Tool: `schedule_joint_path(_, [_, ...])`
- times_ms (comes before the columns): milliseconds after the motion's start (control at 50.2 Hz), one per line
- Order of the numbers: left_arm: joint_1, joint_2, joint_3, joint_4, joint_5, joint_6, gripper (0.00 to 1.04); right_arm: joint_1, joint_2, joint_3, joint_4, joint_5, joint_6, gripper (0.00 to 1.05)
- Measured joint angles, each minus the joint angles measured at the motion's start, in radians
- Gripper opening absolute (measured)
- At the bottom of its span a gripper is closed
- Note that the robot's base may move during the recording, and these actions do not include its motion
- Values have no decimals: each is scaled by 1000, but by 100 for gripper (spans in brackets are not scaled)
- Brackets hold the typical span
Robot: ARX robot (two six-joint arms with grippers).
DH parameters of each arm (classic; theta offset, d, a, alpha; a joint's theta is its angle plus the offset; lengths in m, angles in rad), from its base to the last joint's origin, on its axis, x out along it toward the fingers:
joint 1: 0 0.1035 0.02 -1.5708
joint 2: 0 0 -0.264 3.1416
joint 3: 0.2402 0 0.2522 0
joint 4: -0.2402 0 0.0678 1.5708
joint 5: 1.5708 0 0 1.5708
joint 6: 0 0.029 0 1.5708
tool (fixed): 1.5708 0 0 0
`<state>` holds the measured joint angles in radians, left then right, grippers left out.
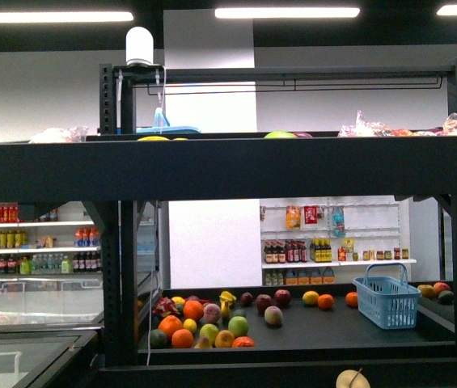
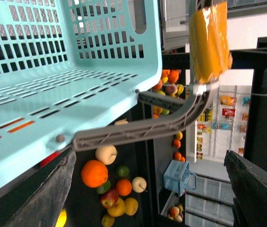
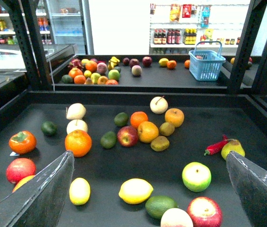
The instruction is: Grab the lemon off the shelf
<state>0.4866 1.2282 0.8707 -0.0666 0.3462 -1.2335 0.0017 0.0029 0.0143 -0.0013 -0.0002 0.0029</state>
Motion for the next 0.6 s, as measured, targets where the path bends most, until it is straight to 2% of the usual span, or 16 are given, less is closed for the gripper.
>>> schedule_joint_path(199, [-6, 188, 197, -58, -26, -15, 97, 0, 0, 0, 0, 0, 0, 97])
schedule_joint_path(598, [60, 434, 462, -144, -56, 15, 97, 0, 0, 0, 0, 0, 0, 97])
